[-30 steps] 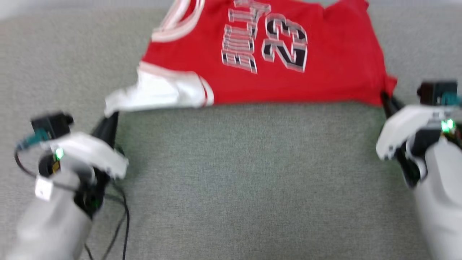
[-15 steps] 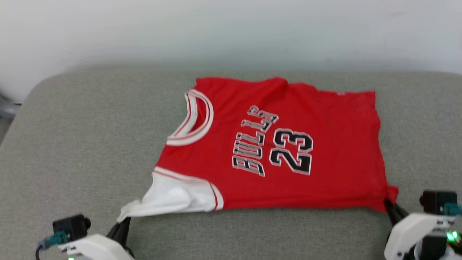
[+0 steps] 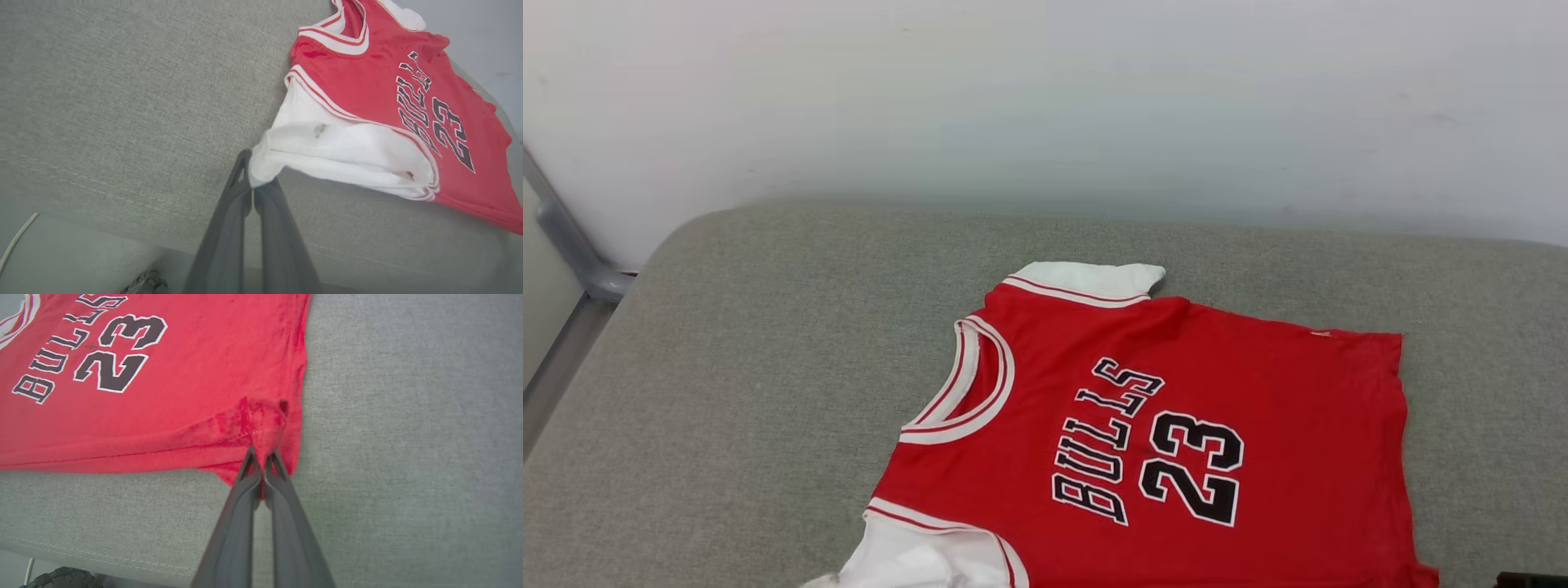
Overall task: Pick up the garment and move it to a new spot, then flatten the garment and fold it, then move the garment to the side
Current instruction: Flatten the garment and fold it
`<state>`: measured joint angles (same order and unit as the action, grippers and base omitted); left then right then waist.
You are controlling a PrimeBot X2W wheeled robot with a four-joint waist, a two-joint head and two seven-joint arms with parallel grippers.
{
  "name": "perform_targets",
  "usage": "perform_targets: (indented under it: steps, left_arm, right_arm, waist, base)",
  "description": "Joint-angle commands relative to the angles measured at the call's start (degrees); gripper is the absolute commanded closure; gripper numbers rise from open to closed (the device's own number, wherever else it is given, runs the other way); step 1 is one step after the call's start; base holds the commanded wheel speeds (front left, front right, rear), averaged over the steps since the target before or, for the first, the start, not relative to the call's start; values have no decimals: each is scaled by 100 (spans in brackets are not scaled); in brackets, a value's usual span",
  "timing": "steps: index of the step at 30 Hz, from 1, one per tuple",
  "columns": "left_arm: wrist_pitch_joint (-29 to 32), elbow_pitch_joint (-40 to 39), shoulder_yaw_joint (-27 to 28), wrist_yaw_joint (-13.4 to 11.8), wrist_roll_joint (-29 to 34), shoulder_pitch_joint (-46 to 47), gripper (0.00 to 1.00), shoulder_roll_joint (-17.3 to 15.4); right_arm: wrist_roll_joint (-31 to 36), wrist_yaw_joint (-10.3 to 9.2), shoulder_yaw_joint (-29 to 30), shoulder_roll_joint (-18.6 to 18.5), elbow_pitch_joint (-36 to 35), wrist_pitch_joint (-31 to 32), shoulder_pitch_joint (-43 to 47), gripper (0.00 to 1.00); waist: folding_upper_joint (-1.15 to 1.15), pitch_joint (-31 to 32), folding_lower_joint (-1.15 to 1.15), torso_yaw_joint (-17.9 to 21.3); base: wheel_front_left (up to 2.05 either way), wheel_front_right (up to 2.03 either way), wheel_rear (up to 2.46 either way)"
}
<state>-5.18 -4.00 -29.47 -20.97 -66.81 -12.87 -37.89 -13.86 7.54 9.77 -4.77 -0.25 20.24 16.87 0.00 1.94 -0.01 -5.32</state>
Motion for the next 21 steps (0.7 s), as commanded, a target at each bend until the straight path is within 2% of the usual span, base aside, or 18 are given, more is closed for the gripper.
perform_targets:
  steps: [1, 4, 10, 14, 21]
  left_arm:
    - [-4, -149, 70, -72, -5, -54, 100, -101]
    - [-7, -353, 90, -82, 94, 104, 100, -173]
    - [92, -310, -11, 177, 319, 677, 100, -207]
    - [63, -64, -107, 383, 471, 1232, 100, 26]
    - [-14, 745, -212, 884, 656, 2371, 100, 472]
  right_arm:
    - [30, -10, 39, 31, -119, 65, 115, 100]
    - [42, -10, -4, 59, -254, 157, 70, 100]
    - [167, -9, -113, 43, -241, 194, -387, 100]
    - [308, -9, -54, 42, -101, 179, -705, 100]
    - [566, -9, -121, 11, 196, 248, -1374, 100]
  waist:
    - [0, 8, 1, -5]
    - [0, 0, 1, 33]
    - [0, -60, 1, 180]
    - [0, -202, 1, 233]
    - [0, -862, 1, 323]
  base:
    - [0, 0, 0]
    - [0, 0, 0]
    - [0, 0, 0]
    - [0, 0, 0]
    - [0, 0, 0]
